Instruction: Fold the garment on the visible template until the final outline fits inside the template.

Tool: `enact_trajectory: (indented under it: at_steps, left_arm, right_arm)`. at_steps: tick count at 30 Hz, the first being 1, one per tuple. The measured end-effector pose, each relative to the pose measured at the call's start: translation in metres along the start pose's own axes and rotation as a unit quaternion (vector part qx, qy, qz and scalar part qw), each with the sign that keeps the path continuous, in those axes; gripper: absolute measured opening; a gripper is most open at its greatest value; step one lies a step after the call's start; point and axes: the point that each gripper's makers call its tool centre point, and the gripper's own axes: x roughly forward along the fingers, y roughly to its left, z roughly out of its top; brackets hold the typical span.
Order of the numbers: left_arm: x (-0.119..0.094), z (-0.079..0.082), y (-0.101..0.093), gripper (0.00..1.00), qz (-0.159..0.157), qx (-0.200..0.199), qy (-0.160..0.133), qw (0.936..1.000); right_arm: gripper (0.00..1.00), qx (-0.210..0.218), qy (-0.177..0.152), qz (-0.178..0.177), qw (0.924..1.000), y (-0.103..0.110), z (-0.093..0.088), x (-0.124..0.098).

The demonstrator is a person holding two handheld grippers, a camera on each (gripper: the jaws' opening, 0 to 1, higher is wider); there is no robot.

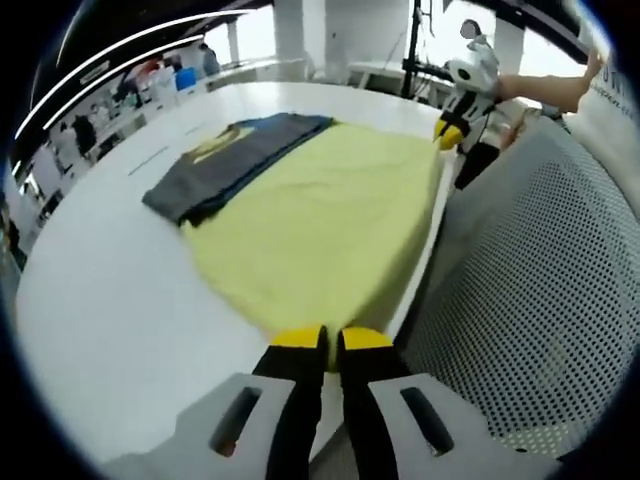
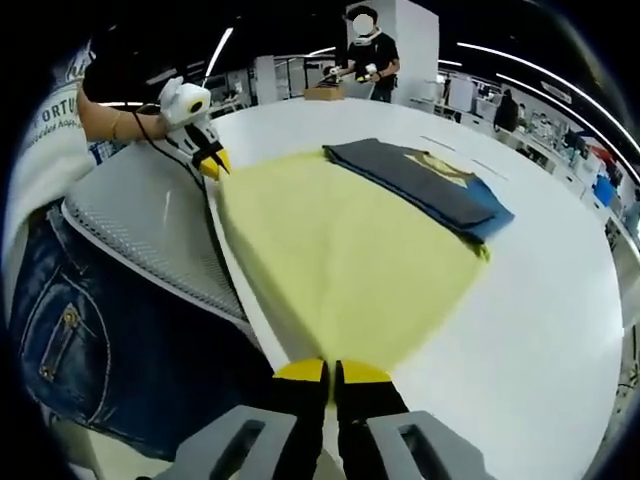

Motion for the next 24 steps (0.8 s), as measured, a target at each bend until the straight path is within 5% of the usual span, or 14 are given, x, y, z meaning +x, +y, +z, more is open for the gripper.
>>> enact_trajectory:
  at_steps: [2,24]
  left_arm:
    - [-0.001,-0.002,-0.003,0.02,-0.006,-0.029,0.003,0.9996]
    - [-0.02,0.0,-0.017,0.02,-0.013,-0.031,-0.004,0.9994]
  right_arm:
    - [0.0,0.002,-0.001,-0.003,1.0,0.0,0.0,-0.001]
    - [0.0,0.02,-0.009,0.024,0.9995,0.026,0.012,-0.026]
